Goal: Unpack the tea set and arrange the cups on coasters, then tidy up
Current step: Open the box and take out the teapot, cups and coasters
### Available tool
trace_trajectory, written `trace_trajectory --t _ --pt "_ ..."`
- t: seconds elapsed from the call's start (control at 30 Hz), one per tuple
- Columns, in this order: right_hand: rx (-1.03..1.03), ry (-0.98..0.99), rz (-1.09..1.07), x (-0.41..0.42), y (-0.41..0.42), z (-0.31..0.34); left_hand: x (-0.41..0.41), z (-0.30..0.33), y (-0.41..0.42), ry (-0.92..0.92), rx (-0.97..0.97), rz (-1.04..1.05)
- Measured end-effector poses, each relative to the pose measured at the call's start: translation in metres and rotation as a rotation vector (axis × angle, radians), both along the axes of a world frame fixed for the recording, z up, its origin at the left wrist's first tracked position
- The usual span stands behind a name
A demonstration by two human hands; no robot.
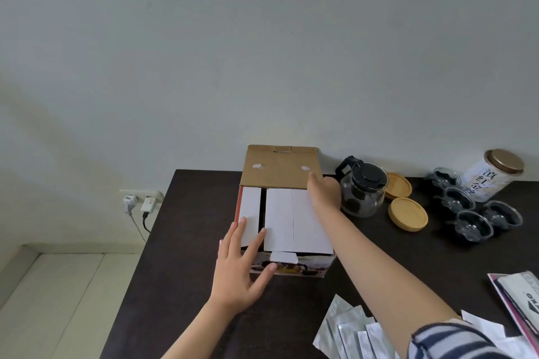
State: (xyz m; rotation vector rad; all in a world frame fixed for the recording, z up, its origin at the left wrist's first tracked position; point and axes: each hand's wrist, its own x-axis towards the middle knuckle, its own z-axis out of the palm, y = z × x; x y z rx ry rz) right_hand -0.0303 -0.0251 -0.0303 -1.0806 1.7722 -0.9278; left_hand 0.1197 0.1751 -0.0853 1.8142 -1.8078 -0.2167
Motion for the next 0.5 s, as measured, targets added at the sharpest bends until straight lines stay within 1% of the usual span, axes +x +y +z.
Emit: trace_trajectory --t 0.27,0.37,0.5 --pt "-0.137 -0.147 0.014 -0.009 -0.001 -0.011 -0.006 -0.001 -0.001 0.027 -0.038 0.021" --pt "-0.103 -0.175 0.040 -0.013 -0.002 -0.017 -0.007 -0.002 -0.001 0.005 -0.028 0.033" --pt "-0.107 -0.228 0.041 -0.018 0.002 -0.013 -0.007 -0.001 -0.001 -0.003 -0.006 0.044"
